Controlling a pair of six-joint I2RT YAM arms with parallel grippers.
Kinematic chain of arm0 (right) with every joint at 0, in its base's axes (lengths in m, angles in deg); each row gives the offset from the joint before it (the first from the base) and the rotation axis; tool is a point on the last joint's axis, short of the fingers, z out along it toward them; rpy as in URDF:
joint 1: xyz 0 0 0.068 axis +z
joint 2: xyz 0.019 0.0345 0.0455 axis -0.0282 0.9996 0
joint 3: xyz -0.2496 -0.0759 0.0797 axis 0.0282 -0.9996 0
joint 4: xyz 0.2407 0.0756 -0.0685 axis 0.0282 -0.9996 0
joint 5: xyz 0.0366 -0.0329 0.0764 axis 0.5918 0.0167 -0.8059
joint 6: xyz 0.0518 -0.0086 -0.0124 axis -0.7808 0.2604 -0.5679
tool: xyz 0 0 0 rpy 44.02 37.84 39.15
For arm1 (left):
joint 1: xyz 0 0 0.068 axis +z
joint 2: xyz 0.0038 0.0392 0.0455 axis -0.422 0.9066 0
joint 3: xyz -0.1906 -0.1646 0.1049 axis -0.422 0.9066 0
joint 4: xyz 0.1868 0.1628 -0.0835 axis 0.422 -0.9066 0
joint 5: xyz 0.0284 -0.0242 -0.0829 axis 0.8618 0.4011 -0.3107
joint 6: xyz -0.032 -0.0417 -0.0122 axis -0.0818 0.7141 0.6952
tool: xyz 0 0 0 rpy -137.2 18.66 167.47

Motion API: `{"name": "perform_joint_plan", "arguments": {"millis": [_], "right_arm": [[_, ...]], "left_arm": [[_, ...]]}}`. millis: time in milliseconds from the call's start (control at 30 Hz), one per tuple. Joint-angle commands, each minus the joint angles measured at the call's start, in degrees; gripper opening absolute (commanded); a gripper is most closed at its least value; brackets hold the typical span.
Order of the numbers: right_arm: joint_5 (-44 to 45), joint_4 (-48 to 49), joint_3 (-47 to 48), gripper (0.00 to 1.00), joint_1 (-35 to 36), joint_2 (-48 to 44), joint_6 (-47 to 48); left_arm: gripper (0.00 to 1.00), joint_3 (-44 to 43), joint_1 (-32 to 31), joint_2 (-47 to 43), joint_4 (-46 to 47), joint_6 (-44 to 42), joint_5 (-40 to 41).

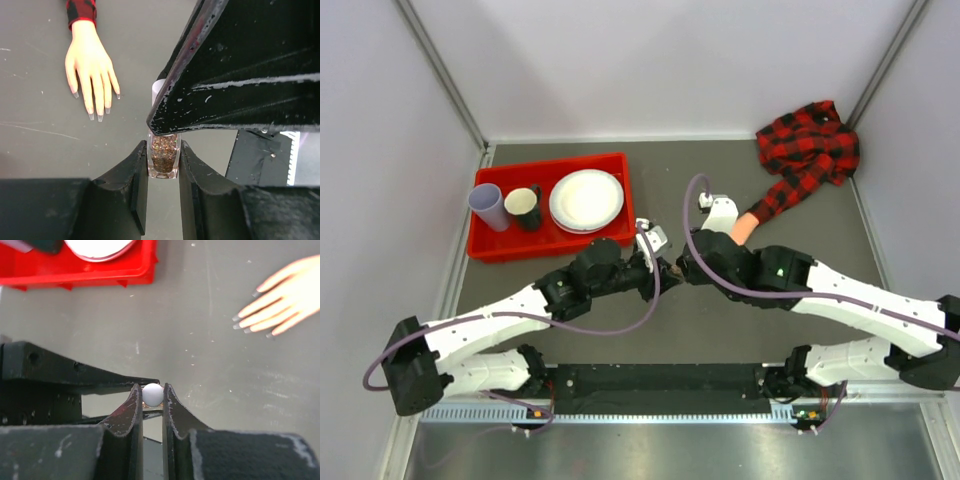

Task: Paint the nails

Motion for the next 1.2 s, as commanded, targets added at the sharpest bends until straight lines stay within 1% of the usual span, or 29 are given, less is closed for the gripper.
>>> {"name": "perform_joint_plan", "arguments": {"millis": [0,67,167,200,267,300,367,400,433,467,500,567,600,633,733,900,967,1100,1167], "right_arm": [[-0.4,-3.1,2.7,0.00,2.9,0.6,-6.5],[-1.4,-2.6,2.8,0.00,2.9,0.0,-4.5],[-6.8,0.5,3.9,0.23,2.9,-1.5,5.3],[-8.9,0.1,4.4,0.39,2.8,-1.9,9.8],[-9.4,-0.9,5.2,0.55,2.8,-3.8,13.1],[-11.9,-1.0,5.3,0.65,2.7,-4.6,17.6],[-15.6,-1.2,5.0,0.66,1.8,-6.8,21.2],[-19.5,-1.2,4.7,0.66,1.3,-7.7,23.9],[-22.2,-0.3,4.2,0.66,0.7,-8.5,25.2],[-25.8,0.2,3.5,0.66,-1.4,-9.9,26.2],[-32.8,0.4,3.3,0.65,-2.4,-10.4,28.1],[-39.8,0.7,3.5,0.59,-3.6,-11.0,29.6],[-43.7,0.8,3.8,0.58,-3.6,-11.4,31.0],[-45.2,0.9,4.1,0.56,-3.6,-11.6,31.4],[-48.3,0.4,4.9,0.50,-3.6,-11.9,32.7],[-51.7,0.4,4.8,0.46,-3.6,-11.8,34.1],[-51.9,1.2,4.1,0.45,-3.7,-11.8,34.1],[-52.0,1.8,3.9,0.38,-3.6,-11.0,34.8],[-52.0,2.1,4.0,0.37,-3.6,-10.5,35.0]], "left_arm": [[0.00,-1.7,1.4,0.1,10.4,0.4,5.3],[0.00,-0.1,1.5,-1.5,9.8,0.4,1.8],[0.00,2.2,1.5,-4.7,8.6,0.7,-2.0],[0.00,2.7,1.5,-5.5,7.9,0.7,-4.0],[0.00,3.1,1.5,-7.6,4.9,1.3,-6.6],[0.00,3.1,1.5,-8.0,4.0,1.2,-10.6],[0.00,2.9,1.6,-9.2,2.3,1.5,-14.3],[0.00,2.8,1.5,-9.5,1.9,2.0,-18.5],[0.00,2.6,1.5,-10.0,1.8,2.7,-20.8],[0.00,2.2,1.5,-10.0,1.8,3.2,-23.4],[0.00,2.2,1.5,-10.1,2.3,3.7,-27.7],[0.00,1.4,1.5,-9.4,3.1,5.3,-32.4],[0.00,1.0,1.5,-9.0,3.8,5.9,-34.4],[0.00,0.7,1.5,-8.2,3.9,6.9,-37.7],[0.00,-0.7,1.5,-7.2,4.3,7.7,-40.5],[0.00,-1.0,1.5,-6.7,6.7,9.4,-41.4],[0.00,-1.0,1.5,-6.6,7.1,9.9,-41.3],[0.00,-1.0,1.5,-6.2,7.9,10.9,-41.7],[0.00,-1.2,1.4,-6.1,8.0,11.3,-41.9]]}}
